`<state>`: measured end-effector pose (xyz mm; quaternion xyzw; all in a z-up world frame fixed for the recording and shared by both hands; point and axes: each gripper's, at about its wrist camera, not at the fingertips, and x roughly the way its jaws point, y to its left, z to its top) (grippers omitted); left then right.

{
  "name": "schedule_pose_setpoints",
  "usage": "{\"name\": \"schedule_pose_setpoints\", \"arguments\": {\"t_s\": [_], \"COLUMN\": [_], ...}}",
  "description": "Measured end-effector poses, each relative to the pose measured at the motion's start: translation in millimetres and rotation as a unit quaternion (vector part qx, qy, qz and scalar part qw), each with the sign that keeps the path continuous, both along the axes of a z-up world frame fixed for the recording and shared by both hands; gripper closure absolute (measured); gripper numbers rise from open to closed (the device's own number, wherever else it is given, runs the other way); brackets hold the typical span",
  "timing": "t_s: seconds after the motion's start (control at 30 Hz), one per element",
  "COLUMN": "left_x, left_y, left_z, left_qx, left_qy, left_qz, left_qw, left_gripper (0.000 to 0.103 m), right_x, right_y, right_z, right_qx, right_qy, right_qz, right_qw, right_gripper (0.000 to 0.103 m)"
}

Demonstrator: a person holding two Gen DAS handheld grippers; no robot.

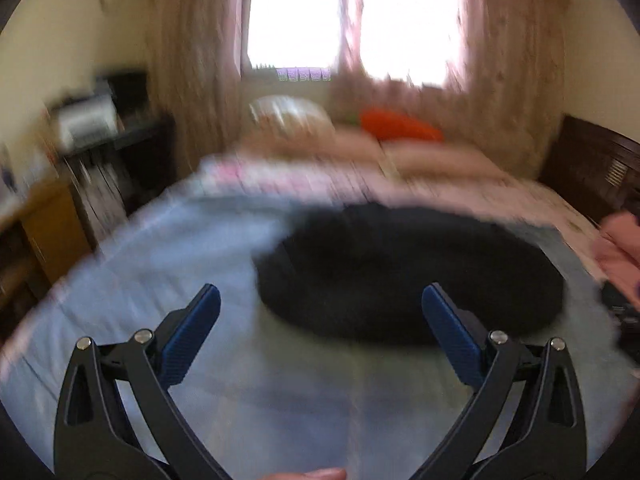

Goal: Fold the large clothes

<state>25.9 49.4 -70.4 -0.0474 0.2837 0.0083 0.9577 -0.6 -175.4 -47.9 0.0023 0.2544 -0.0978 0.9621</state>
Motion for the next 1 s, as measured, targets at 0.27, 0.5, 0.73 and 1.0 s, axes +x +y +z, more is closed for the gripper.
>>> {"name": "schedule_pose_setpoints", "arguments": {"t_s": [0.27, 0.5, 0.73, 1.0], "left_x": [-40.1, -62.9, -79.3, -90.1], "left_y": [-16.5, 2.5, 8.7, 8.9], "left_z": [1.9, 70.0, 88.7, 97.8], "left_qx": [0.056, 0.022, 0.000, 0.020], "left_qy": [0.028, -0.042, -0.059, -0.063], "left_qz": [-0.003, -0.019, -0.028, -0.017], "left_qw": [0.9980, 0.9987, 0.9979, 0.9977], "left_gripper": [0.002, 0.002, 0.002, 0.002], "right_x": [-30.2, -43.0, -60.8, -66.2], "right_y": [46.0, 34.5, 24.5, 12.5], "right_z": [2.5, 63.5, 78.4, 84.0], "right_qx": [-0.038, -0.028, -0.007, -0.018], "right_qy": [0.020, -0.020, -0.033, -0.018], "right_qz": [0.051, 0.012, 0.000, -0.022], "right_qw": [0.998, 0.999, 0.999, 0.999], "right_gripper": [0.001, 0.001, 0.001, 0.001]}}
